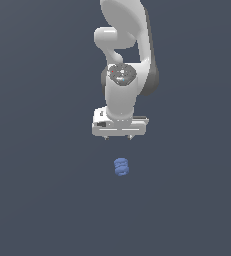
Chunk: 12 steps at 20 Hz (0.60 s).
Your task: Pick up the object and move it to a goal position.
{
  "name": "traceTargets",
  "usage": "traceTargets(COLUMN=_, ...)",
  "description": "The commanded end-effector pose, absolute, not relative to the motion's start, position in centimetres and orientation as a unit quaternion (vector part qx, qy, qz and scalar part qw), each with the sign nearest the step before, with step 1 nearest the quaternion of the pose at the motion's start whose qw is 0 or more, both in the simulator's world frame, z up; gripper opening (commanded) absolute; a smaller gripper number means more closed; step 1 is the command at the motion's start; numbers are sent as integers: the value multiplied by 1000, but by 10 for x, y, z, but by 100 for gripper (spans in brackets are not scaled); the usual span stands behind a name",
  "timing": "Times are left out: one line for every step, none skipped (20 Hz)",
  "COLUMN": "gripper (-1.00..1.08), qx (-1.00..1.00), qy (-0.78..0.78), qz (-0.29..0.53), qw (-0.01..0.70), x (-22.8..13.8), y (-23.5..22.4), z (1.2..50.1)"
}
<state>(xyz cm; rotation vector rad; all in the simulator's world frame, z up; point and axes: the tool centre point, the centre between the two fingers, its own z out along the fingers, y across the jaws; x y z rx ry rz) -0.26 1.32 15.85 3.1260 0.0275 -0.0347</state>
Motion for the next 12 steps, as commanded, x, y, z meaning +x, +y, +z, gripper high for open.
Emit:
traceTargets(gripper=100, qx=1000, qy=9, qz=-11, qw=8, x=-3, y=13, z=158)
traceTargets(gripper=100, qx=1000, qy=9, qz=-11, qw=8, x=-2, y=14, z=159)
traceTargets(gripper=100, qx=1000, qy=9, qz=-10, qw=7, x=-2, y=15, z=159)
traceTargets(gripper=100, qx=1000, qy=10, qz=-9, qw=7, x=0, y=17, z=160)
traceTargets(gripper=100, qx=1000, qy=11, qz=-7, qw=6, x=1, y=20, z=161)
traceTargets(gripper=100, qx=1000, qy=12, qz=-5, qw=5, x=3, y=23, z=162)
traceTargets(gripper=100, qx=1000, qy=14, qz=-3, qw=4, x=5, y=27, z=163)
traceTargets(gripper=100, qx=1000, qy=15, qz=0, qw=3, x=7, y=31, z=165)
traceTargets(gripper=100, qx=1000, qy=16, qz=1, qw=2, x=8, y=34, z=166)
traceTargets(gripper=100, qx=1000, qy=16, qz=3, qw=1, x=9, y=36, z=167)
traceTargets(gripper=100, qx=1000, qy=16, qz=3, qw=1, x=9, y=37, z=168)
traceTargets(gripper=100, qx=1000, qy=16, qz=4, qw=0, x=9, y=38, z=169)
